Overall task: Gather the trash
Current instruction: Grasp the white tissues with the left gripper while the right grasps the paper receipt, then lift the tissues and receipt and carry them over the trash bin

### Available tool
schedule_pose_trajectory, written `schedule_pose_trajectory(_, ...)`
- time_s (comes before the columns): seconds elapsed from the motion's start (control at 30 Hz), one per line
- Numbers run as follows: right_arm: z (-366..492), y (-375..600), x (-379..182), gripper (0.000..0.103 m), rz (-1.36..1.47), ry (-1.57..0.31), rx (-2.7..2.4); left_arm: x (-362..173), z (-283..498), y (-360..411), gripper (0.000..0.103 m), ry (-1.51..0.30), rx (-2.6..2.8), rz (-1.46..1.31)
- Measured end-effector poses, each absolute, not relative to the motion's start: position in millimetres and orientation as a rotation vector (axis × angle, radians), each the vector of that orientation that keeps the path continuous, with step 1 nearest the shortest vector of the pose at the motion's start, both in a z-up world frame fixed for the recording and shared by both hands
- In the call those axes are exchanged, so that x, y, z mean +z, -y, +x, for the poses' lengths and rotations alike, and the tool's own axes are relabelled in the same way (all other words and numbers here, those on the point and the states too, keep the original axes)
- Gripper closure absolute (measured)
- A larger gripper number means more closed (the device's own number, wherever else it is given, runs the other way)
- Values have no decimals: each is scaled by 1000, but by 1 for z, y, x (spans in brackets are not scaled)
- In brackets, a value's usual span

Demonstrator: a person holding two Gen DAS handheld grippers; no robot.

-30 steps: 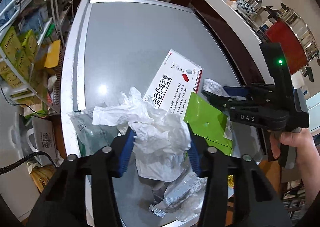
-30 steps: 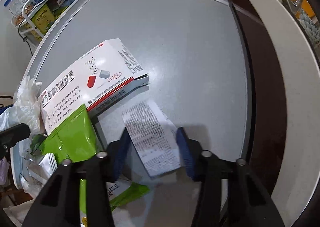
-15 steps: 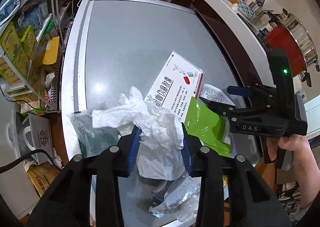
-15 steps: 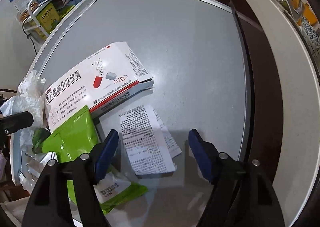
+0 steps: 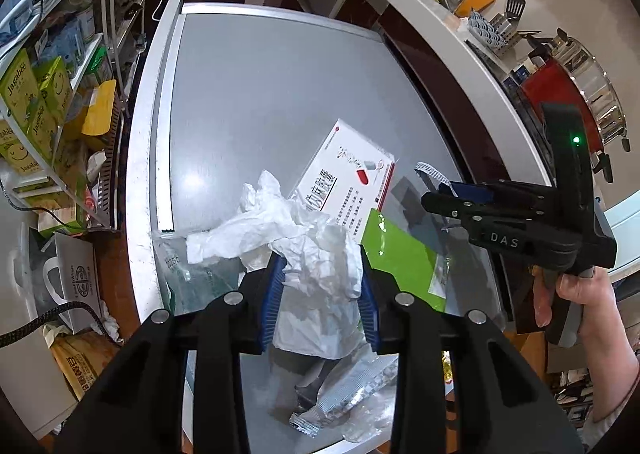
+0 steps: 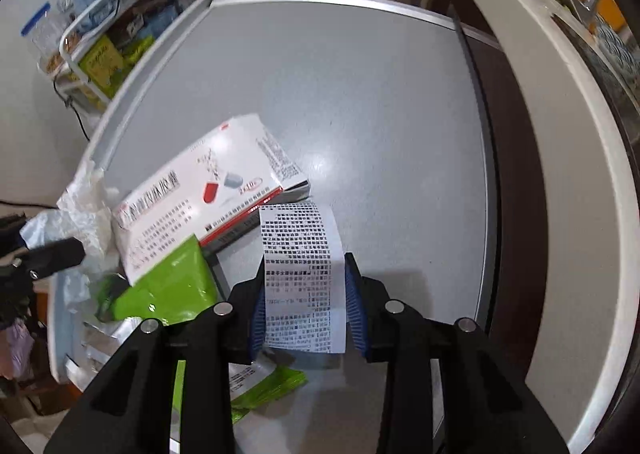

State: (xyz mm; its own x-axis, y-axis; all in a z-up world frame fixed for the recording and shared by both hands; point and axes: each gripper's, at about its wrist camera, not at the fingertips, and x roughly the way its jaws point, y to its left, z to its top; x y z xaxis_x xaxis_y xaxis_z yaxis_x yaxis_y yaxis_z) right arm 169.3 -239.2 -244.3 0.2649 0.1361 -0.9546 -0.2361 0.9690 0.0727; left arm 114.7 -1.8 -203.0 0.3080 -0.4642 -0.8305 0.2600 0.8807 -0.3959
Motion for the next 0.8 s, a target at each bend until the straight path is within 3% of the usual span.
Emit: schedule_pose_trajectory(0.8, 90, 258, -137, 69, 19, -1023, 260, -116, 68, -4, 68, -933, -419, -149)
